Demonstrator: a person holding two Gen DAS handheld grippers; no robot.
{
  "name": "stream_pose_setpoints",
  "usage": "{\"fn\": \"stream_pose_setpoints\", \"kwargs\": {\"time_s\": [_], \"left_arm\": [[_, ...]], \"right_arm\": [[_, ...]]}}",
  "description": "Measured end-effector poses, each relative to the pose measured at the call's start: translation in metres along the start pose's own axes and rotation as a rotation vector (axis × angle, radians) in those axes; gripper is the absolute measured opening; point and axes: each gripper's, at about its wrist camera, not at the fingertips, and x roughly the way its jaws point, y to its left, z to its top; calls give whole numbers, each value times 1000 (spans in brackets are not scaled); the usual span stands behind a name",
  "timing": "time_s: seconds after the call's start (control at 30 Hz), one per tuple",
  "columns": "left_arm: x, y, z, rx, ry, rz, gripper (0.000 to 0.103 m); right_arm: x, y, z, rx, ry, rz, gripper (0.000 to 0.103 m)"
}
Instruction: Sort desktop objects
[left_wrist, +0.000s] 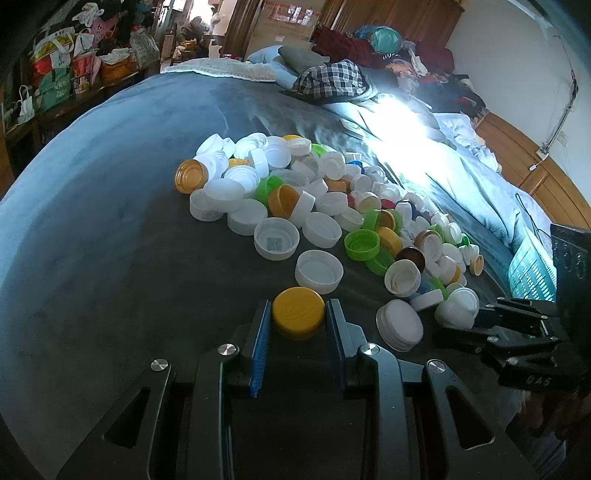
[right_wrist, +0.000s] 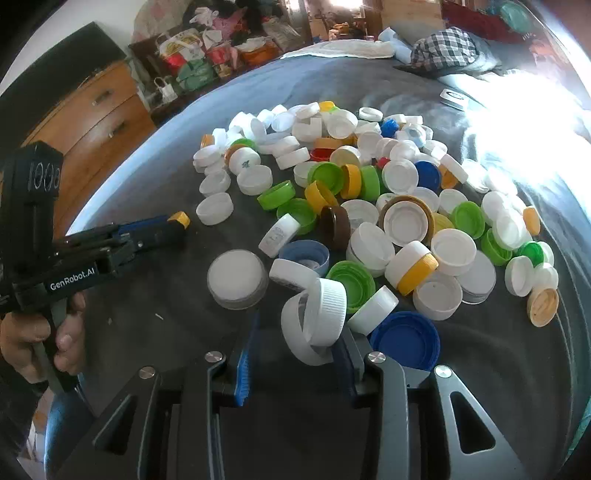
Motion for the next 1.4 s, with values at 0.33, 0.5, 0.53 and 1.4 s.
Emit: {"fn": "stream_pose_setpoints", "kwargs": {"time_s": [0.33,0.5,0.53,1.4], "left_arm": [[4,1,-1,-5,6,-10,25],[5,2,-1,-5,8,-13,25],[5,2,-1,-5,7,-13,25],[-63,-128,33,136,-93,101,25]], "right_arm": [[-7,-12,3,88,-30,50,28],[-11,-11,4,90,-39,54,29],[-9,-11,4,91,-34,50,29],[-128,-27,3,77,-198,-176,12]]}}
